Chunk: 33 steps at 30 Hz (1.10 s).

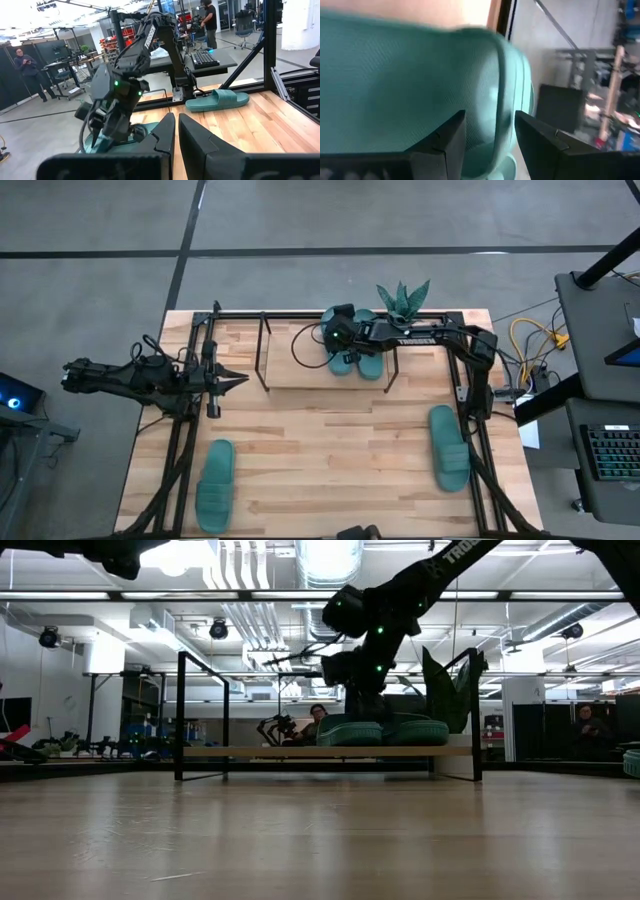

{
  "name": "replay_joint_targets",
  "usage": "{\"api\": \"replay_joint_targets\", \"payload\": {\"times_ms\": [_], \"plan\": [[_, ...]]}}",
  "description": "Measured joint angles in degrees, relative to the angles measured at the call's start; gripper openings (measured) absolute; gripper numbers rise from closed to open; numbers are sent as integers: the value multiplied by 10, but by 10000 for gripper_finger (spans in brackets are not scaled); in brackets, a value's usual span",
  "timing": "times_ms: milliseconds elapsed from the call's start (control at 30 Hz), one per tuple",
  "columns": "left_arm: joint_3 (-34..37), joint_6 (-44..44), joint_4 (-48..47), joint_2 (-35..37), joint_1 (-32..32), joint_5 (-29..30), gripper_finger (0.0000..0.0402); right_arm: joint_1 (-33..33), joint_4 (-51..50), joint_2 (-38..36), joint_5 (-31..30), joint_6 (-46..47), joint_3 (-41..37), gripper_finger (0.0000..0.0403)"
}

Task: Pick and place slides into the shelf
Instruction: Adjust the green slippers on the shelf

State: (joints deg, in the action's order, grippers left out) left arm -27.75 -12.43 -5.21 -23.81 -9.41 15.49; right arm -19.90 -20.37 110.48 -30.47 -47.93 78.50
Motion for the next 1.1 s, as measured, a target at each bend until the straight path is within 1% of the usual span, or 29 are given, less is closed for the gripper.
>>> {"api": "replay_joint_targets", "payload": {"times_ms": [100,233,367,567,733,767,833,1000,1100], "plan": [[0,0,-1,0,0,0,8,0,1,13,-35,-1,12,160],[0,0,-3,0,0,0,8,-1,1,18,-39,-1,29,157],[0,1,-9,0,0,0,8,-1,-1,18,-39,2,38,138],[0,1,-15,0,0,0,8,-3,-9,18,-39,12,37,84],[0,2,-15,0,0,0,8,-3,-16,18,-41,52,36,22],[0,1,-15,0,0,0,8,-3,-18,18,-43,64,36,16],[0,2,-15,0,0,0,8,-3,-19,18,-50,89,36,15],[0,2,-15,0,0,0,8,1,-19,18,-95,125,36,14],[0,2,-15,0,0,0,8,5,-19,18,-102,138,36,14]]}}
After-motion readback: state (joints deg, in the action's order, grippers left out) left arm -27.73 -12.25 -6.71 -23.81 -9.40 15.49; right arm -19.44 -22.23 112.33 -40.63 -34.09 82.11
